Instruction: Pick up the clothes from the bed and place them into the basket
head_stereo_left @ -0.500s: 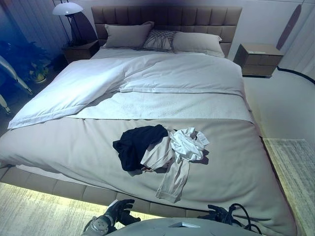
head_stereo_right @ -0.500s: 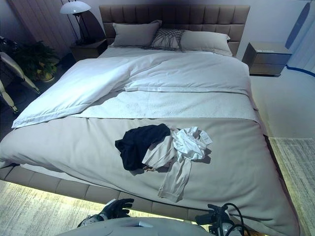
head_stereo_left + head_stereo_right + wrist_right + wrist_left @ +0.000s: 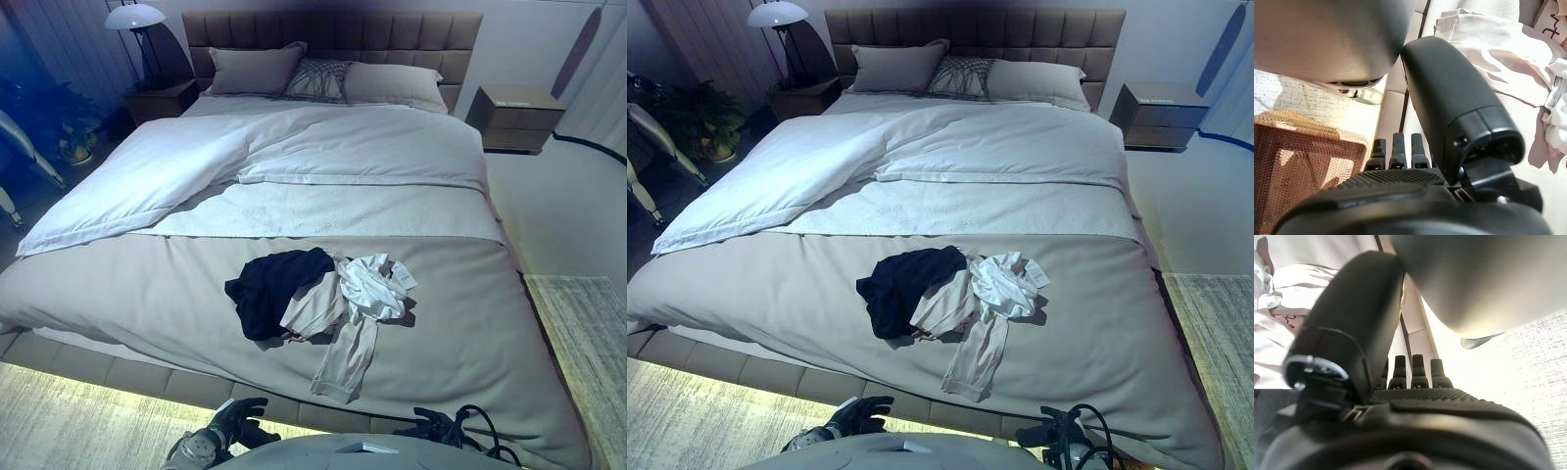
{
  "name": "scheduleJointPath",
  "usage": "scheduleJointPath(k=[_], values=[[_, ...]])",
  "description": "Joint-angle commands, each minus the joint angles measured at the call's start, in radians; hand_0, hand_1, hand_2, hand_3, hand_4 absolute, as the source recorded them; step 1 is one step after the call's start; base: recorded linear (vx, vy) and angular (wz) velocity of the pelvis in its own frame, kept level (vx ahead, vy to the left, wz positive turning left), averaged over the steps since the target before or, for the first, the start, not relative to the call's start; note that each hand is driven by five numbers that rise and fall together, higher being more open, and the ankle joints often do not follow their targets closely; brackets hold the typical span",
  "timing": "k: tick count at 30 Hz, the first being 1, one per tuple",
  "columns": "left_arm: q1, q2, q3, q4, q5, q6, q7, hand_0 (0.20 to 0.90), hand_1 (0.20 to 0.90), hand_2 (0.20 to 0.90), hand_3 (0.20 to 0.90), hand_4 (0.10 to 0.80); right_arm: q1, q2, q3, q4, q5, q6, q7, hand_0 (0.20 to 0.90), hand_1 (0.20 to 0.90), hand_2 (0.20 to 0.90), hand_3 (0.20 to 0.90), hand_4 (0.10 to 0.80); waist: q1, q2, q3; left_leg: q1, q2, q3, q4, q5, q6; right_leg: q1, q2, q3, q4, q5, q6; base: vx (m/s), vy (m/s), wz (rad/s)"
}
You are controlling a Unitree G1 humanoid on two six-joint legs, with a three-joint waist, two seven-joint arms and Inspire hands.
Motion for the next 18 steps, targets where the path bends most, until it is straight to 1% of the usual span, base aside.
scheduleJointPath(k=[1, 4, 7, 9, 11, 13, 15, 16, 17, 18], values=[[-0.059, -0.024, 0.005, 0.049, 0.002, -0.022, 0.028, 0.900, 0.900, 0.900, 0.900, 0.800, -0.024, 0.031, 0.063, 0.054, -0.028, 0.011, 0.000, 0.900, 0.900, 0.900, 0.900, 0.800, -0.002, -0.028, 0.021, -0.009, -0.029, 0.017, 0.006, -0.032, 0.007, 0.058, -0.038, 0.037, 0.062, -0.047, 0.053, 0.000, 0.000, 0.00], [-0.058, -0.024, 0.011, 0.048, 0.003, -0.028, 0.027, 0.900, 0.900, 0.900, 0.900, 0.800, -0.023, 0.033, 0.059, 0.058, 0.004, 0.001, -0.002, 0.900, 0.900, 0.900, 0.900, 0.800, 0.004, -0.028, 0.021, -0.008, -0.032, 0.012, 0.006, -0.031, 0.008, 0.062, -0.041, 0.030, 0.062, -0.047, 0.053, 0.012, 0.007, 0.01], [-0.054, -0.025, 0.013, 0.046, 0.012, -0.033, 0.031, 0.900, 0.900, 0.900, 0.900, 0.800, -0.033, 0.026, 0.037, 0.051, 0.036, -0.055, -0.027, 0.900, 0.900, 0.900, 0.900, 0.800, 0.014, -0.028, 0.019, -0.003, -0.039, 0.000, 0.006, -0.033, 0.010, 0.066, -0.045, 0.027, 0.065, -0.046, 0.056, 0.065, 0.030, 0.03], [-0.056, -0.012, 0.008, 0.035, 0.001, -0.028, 0.026, 0.900, 0.900, 0.900, 0.900, 0.800, -0.066, -0.005, 0.020, 0.000, 0.057, -0.107, -0.083, 0.900, 0.900, 0.900, 0.900, 0.800, 0.028, -0.031, 0.020, 0.000, -0.047, -0.009, 0.006, -0.033, 0.015, 0.067, -0.051, 0.023, 0.075, -0.047, 0.058, 0.092, 0.033, 0.01], [-0.056, 0.002, 0.005, 0.029, -0.010, -0.022, 0.025, 0.900, 0.900, 0.900, 0.900, 0.800, -0.097, -0.032, 0.010, -0.055, 0.057, -0.112, -0.121, 0.900, 0.900, 0.900, 0.900, 0.800, 0.036, -0.035, 0.022, 0.000, -0.051, -0.009, 0.006, -0.034, 0.021, 0.061, -0.054, 0.022, 0.093, -0.050, 0.060, 0.065, 0.029, 0.00], [-0.051, 0.025, 0.003, 0.011, -0.020, -0.016, 0.018, 0.900, 0.900, 0.900, 0.900, 0.800, -0.134, -0.078, 0.008, -0.155, 0.025, -0.102, -0.188, 0.900, 0.900, 0.900, 0.900, 0.800, 0.047, -0.044, 0.029, 0.000, -0.060, -0.006, 0.006, -0.037, 0.035, 0.041, -0.065, 0.020, 0.137, -0.041, 0.066, 0.052, 0.034, 0.01], [-0.046, 0.033, -0.001, 0.001, -0.024, -0.015, 0.021, 0.900, 0.900, 0.900, 0.900, 0.800, -0.151, -0.097, 0.009, -0.200, -0.003, -0.094, -0.237, 0.900, 0.900, 0.900, 0.900, 0.800, 0.052, -0.047, 0.036, -0.002, -0.066, -0.003, 0.006, -0.037, 0.044, 0.023, -0.073, 0.020, 0.177, -0.038, 0.072, 0.020, 0.043, 0.01], [-0.039, 0.050, 0.002, -0.010, -0.013, -0.022, 0.019, 0.900, 0.900, 0.900, 0.900, 0.800, -0.175, -0.128, 0.008, -0.245, -0.074, -0.093, -0.293, 0.900, 0.900, 0.900, 0.900, 0.800, 0.058, -0.047, 0.054, -0.012, -0.073, 0.002, 0.015, -0.035, 0.058, -0.019, -0.085, 0.020, 0.262, -0.018, 0.082, 0.006, 0.045, 0.04], [-0.037, 0.055, 0.002, -0.013, -0.012, -0.020, 0.019, 0.900, 0.900, 0.900, 0.900, 0.800, -0.182, -0.137, 0.008, -0.253, -0.088, -0.093, -0.311, 0.900, 0.900, 0.900, 0.900, 0.800, 0.060, -0.047, 0.059, -0.015, -0.074, 0.001, 0.017, -0.034, 0.062, -0.035, -0.090, 0.020, 0.293, -0.004, 0.088, 0.005, 0.044, 0.12], [-0.030, 0.068, -0.002, -0.021, -0.008, -0.022, 0.022, 0.900, 0.900, 0.900, 0.900, 0.800, -0.202, -0.162, 0.004, -0.268, -0.084, -0.088, -0.314, 0.900, 0.900, 0.900, 0.900, 0.800, 0.064, -0.041, 0.075, -0.019, -0.073, -0.008, 0.021, -0.036, 0.070, -0.095, -0.107, 0.027, 0.397, 0.051, 0.103, 0.032, 0.014, 0.18]])
